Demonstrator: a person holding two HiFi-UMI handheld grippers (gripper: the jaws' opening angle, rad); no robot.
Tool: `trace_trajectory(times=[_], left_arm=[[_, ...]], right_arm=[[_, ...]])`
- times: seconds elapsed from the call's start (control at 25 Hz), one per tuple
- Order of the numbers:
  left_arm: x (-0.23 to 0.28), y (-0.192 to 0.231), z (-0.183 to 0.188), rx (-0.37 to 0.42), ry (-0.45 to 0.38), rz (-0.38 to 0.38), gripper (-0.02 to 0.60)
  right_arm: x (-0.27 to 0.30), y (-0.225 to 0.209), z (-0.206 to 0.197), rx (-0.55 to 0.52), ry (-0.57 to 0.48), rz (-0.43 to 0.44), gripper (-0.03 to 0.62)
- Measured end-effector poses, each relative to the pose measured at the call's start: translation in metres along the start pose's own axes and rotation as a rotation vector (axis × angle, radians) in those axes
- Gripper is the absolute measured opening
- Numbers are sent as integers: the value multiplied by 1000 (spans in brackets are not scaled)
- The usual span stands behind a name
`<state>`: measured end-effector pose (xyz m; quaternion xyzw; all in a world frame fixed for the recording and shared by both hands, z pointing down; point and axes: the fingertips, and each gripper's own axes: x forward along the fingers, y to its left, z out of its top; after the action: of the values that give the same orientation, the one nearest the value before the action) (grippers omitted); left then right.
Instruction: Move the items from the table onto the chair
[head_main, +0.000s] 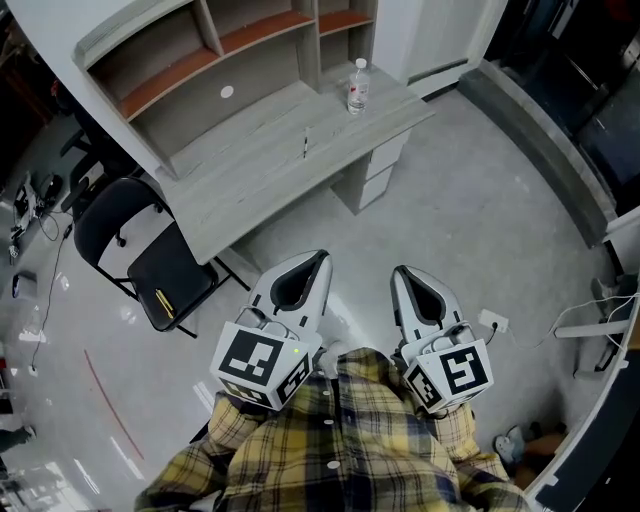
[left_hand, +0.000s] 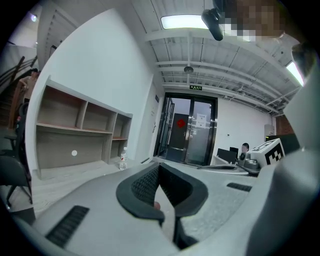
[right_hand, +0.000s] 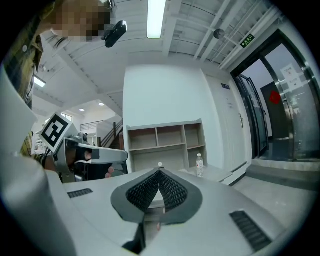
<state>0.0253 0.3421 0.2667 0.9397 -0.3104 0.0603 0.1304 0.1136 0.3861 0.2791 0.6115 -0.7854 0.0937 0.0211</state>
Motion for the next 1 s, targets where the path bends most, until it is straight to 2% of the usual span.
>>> trace_trajectory(times=[0.24,0.48,0.64,1.0], left_arm=[[19,6,-5,-7,20,12,4],[58,39,-1,-10,36,6,4],[102,73,12,-13,34,0,4],[192,179,61,-8,26,31,3]], right_arm=[[2,-17,-13,30,25,-6,17],[41,-40,-15,42,37,-14,17],[89,-64,-10,40,49,-23,17],[238,-107,34,7,43,33,17]])
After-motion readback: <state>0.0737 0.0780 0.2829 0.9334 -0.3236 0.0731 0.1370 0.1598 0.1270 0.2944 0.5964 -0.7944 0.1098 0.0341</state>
